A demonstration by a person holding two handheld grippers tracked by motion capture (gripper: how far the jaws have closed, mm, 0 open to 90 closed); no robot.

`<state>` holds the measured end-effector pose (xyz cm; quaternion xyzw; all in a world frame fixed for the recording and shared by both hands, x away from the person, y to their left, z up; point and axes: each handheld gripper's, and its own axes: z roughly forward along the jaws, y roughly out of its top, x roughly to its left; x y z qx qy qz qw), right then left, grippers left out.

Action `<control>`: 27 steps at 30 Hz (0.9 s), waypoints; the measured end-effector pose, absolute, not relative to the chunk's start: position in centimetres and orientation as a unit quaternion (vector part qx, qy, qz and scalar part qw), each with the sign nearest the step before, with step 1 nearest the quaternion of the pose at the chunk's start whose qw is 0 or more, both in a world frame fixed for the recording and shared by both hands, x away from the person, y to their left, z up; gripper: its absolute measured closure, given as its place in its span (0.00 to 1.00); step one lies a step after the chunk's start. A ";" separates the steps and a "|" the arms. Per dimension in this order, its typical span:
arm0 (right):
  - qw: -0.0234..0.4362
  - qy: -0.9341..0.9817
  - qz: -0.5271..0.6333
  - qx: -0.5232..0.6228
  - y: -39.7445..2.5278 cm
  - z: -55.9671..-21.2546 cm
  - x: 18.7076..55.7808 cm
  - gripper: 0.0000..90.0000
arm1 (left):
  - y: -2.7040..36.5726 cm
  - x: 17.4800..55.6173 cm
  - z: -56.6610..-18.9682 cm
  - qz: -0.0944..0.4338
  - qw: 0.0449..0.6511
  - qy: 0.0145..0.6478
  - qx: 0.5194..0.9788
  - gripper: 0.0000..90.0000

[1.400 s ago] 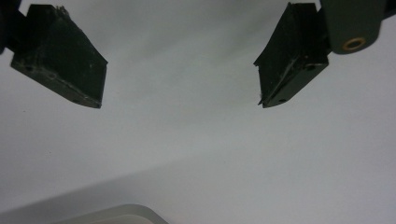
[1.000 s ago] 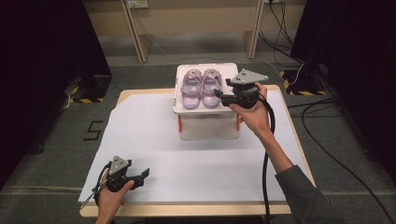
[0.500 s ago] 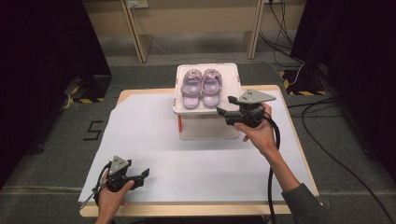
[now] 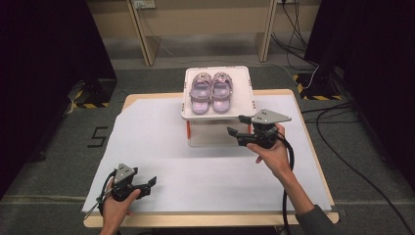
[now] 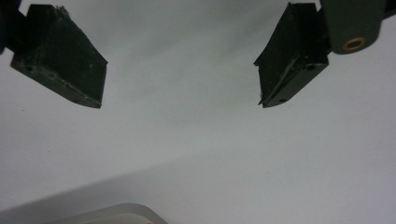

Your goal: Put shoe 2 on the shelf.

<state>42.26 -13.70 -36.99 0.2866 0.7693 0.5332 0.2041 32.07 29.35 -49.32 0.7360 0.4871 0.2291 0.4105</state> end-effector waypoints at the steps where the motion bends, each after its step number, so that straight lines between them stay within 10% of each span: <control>1: 0.201 0.771 0.533 0.286 -13.7 -37.2 42.2 0.41 | 29.3 32.1 -49.3 0.229 0.411 0.487 0.736 0.17; 27: 0.145 0.812 0.497 0.270 -12.7 -42.6 39.1 0.35 | 29.1 32.1 -49.4 0.227 0.408 0.482 0.741 0.17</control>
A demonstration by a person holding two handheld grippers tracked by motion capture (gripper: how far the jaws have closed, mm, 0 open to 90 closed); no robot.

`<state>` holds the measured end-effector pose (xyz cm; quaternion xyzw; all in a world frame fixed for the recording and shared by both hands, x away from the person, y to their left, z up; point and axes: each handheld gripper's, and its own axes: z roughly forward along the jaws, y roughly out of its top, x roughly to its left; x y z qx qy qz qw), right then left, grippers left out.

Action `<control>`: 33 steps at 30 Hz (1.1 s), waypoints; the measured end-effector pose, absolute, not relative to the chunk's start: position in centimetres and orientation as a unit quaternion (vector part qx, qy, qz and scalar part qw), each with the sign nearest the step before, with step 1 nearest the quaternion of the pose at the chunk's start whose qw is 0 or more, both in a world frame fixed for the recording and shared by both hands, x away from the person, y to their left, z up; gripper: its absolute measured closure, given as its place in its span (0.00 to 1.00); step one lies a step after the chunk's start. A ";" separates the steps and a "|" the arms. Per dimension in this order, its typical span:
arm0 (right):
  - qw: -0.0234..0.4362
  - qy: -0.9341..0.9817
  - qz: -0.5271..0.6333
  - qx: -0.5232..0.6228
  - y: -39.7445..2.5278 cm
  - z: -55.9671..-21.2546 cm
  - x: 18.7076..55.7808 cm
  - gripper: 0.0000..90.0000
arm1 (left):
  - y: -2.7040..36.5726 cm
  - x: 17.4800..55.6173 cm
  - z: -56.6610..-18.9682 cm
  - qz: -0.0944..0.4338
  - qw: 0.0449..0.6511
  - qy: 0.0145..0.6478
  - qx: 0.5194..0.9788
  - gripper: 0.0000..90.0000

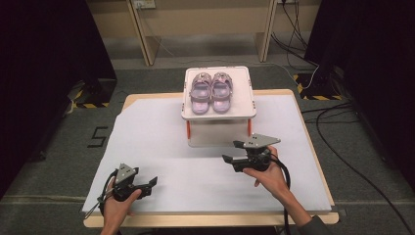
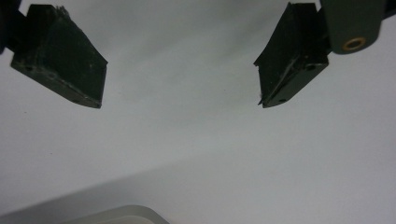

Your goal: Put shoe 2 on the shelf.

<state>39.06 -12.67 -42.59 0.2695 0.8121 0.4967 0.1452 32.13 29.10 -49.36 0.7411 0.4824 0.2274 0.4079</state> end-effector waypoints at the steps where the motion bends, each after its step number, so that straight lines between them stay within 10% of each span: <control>1: 0.143 0.815 0.493 0.270 -12.6 -42.8 38.9 0.35 | 29.1 32.1 -49.4 0.227 0.408 0.482 0.742 0.17; 33: 0.115 0.843 0.447 0.277 -13.8 -47.0 36.3 0.30 | 29.0 32.0 -49.3 0.227 0.408 0.479 0.743 0.17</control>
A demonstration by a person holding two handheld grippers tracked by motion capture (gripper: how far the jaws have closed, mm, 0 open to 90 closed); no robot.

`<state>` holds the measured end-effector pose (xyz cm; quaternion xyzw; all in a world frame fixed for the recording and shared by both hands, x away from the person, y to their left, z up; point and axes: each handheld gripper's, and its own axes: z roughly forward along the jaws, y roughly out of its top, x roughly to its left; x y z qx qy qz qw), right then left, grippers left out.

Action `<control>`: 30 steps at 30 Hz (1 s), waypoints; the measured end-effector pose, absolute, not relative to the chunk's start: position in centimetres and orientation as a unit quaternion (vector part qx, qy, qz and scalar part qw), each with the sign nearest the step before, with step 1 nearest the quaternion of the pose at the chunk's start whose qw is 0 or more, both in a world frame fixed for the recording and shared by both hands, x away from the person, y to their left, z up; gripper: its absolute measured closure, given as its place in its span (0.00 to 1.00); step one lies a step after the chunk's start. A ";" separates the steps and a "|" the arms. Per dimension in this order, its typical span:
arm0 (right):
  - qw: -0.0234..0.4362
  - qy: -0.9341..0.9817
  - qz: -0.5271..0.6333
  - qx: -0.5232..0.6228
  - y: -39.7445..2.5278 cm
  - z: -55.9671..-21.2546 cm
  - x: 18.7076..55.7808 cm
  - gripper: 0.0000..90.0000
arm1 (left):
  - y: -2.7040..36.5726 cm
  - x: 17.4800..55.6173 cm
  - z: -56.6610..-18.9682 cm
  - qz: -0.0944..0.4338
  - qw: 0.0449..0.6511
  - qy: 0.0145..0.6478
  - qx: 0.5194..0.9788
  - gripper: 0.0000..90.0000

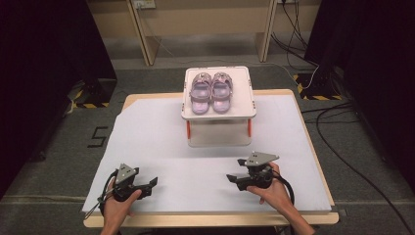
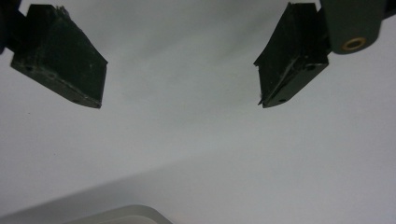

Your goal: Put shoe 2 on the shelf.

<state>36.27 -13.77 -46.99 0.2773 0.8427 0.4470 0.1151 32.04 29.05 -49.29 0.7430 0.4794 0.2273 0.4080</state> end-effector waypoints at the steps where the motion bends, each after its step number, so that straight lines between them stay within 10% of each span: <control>1: 0.115 0.845 0.443 0.276 -13.8 -47.2 36.2 0.29 | 29.0 32.0 -49.3 0.227 0.408 0.479 0.743 0.17; 30: 0.100 0.869 0.399 0.277 -14.4 -49.0 33.0 0.26 | 29.0 32.0 -49.3 0.227 0.408 0.479 0.744 0.17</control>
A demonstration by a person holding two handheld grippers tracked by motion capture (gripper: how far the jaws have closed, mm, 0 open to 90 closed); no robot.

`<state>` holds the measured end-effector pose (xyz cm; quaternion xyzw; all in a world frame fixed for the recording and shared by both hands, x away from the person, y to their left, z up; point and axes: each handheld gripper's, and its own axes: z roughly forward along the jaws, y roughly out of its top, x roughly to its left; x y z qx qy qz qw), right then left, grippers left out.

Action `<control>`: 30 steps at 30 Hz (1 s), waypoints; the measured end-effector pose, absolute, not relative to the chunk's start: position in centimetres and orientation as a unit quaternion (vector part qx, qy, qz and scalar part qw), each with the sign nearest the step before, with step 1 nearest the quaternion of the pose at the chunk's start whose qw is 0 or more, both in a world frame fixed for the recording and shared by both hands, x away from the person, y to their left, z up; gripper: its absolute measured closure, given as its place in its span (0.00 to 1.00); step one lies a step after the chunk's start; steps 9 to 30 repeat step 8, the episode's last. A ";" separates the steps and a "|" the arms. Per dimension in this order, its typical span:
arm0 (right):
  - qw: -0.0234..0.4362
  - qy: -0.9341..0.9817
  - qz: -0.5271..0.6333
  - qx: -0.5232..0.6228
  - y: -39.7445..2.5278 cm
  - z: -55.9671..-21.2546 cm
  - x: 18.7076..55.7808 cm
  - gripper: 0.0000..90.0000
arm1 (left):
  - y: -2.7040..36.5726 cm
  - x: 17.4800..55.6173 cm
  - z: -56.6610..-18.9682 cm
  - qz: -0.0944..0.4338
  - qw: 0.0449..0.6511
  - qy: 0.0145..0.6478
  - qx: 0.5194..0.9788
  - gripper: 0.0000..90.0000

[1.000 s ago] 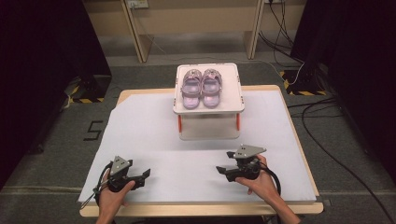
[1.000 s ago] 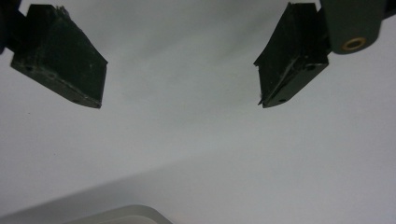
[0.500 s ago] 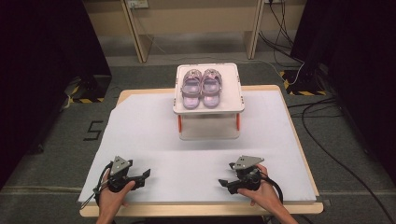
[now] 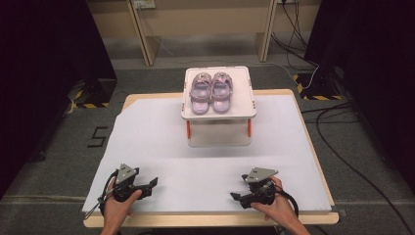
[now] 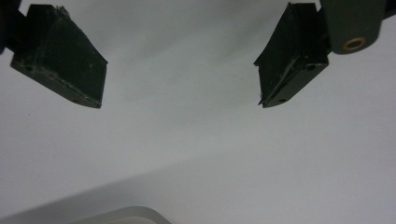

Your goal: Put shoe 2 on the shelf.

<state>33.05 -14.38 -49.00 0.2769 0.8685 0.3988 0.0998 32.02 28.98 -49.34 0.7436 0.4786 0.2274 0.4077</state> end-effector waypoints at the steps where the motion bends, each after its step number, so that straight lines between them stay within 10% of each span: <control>1: 0.100 0.869 0.399 0.277 -14.4 -49.0 33.0 0.26 | 29.0 32.0 -49.3 0.227 0.408 0.479 0.744 0.17; 30: 0.101 0.869 0.399 0.275 -14.4 -49.0 33.1 0.26 | 29.0 32.0 -49.3 0.228 0.408 0.478 0.744 0.17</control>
